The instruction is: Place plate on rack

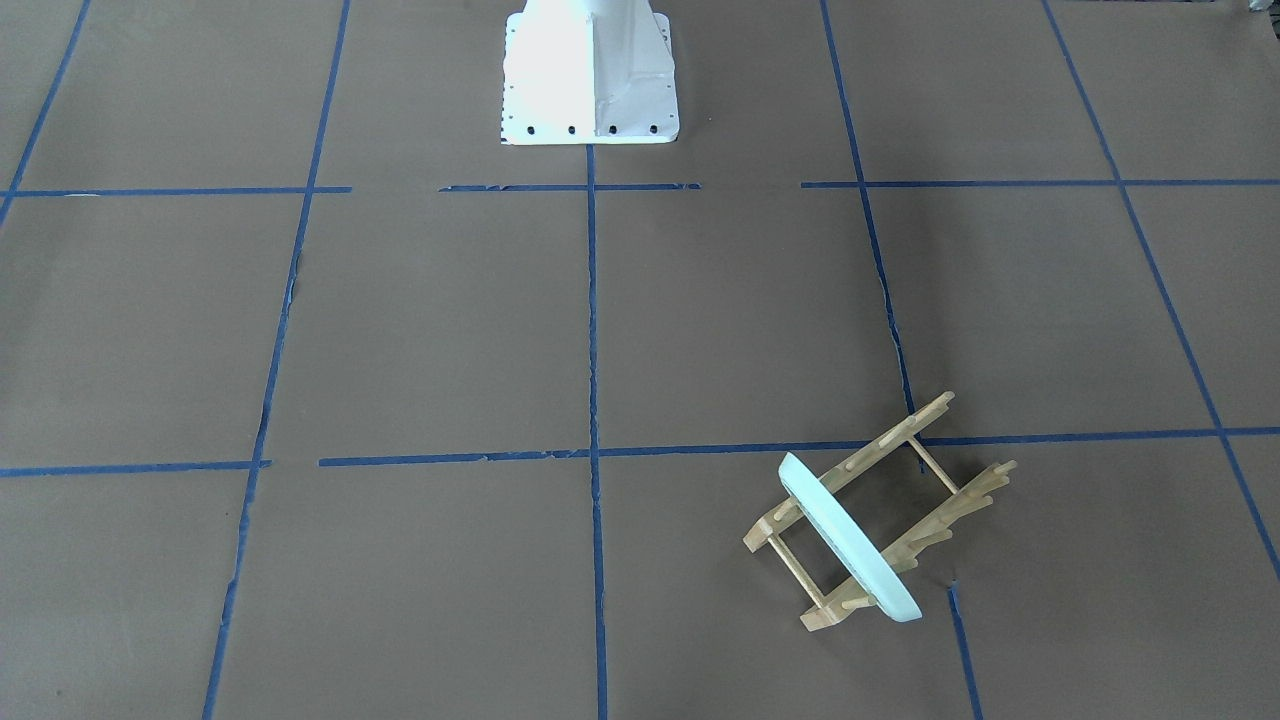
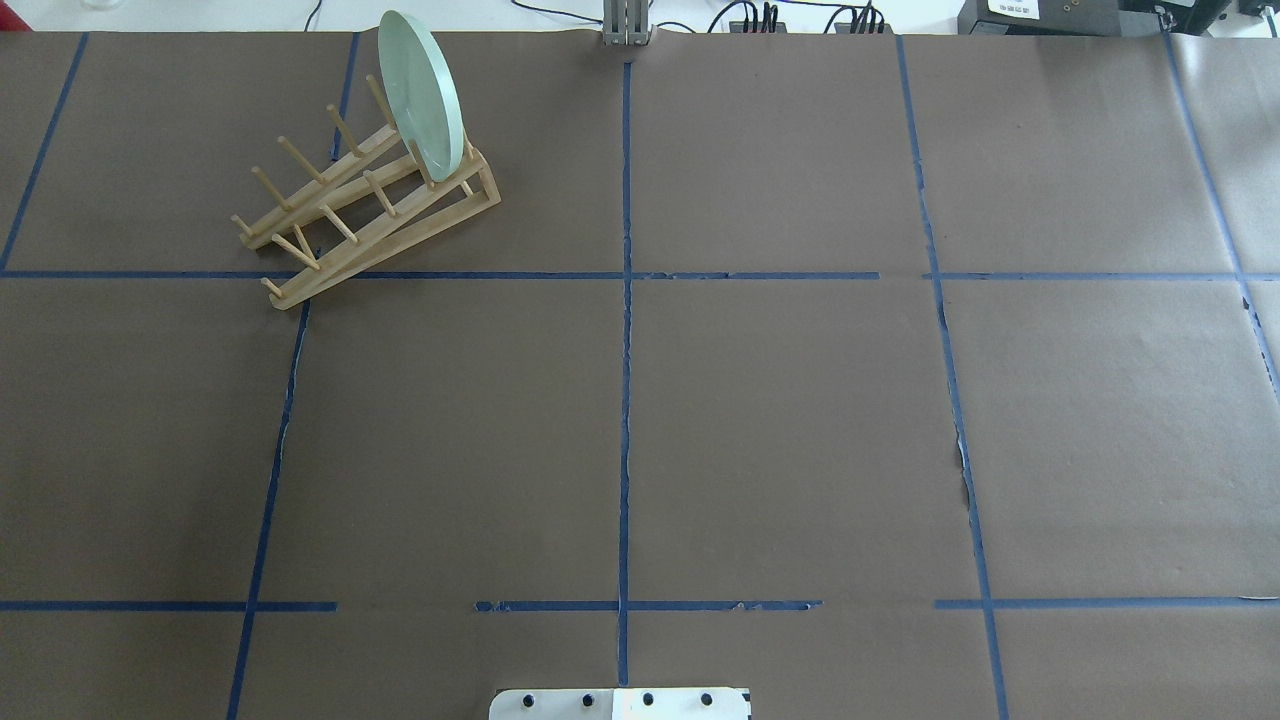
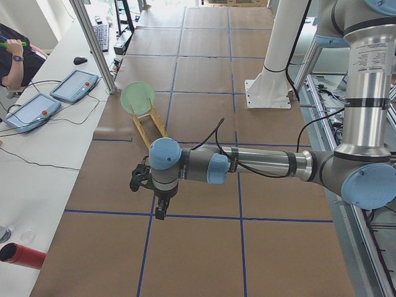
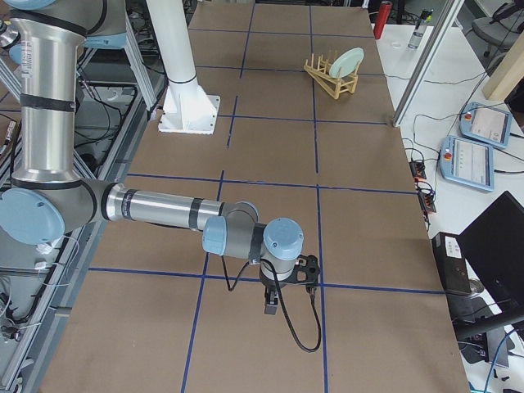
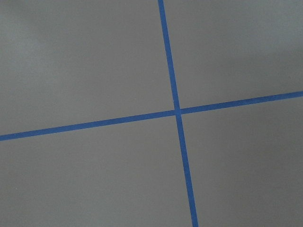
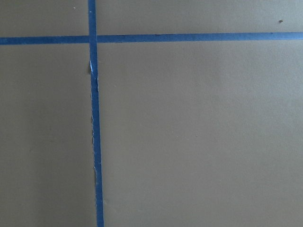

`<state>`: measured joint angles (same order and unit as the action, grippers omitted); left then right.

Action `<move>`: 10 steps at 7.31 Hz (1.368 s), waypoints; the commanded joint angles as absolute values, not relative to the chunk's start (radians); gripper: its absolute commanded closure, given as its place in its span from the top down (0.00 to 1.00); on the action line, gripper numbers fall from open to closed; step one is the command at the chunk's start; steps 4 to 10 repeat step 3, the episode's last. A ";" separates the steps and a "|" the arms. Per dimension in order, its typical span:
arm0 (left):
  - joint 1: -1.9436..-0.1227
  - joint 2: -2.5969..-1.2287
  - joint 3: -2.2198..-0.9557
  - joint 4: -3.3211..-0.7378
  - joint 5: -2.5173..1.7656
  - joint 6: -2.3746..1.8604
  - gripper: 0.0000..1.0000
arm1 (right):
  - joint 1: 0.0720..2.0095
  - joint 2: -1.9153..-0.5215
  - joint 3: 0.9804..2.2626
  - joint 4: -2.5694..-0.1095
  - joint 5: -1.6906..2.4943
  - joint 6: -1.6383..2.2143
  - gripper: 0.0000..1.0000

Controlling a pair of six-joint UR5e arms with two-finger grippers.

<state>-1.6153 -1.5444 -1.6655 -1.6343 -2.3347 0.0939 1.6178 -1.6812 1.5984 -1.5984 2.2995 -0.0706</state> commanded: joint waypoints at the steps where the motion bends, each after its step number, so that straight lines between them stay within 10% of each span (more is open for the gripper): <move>1: -1.615 -1.545 -1.667 -1.637 -2.335 0.097 1.00 | 1.618 -1.681 1.598 -1.598 2.299 -0.071 1.00; 10: -1.615 -1.546 -1.674 -1.638 -2.335 0.097 1.00 | 1.618 -1.681 1.598 -1.598 2.299 -0.071 1.00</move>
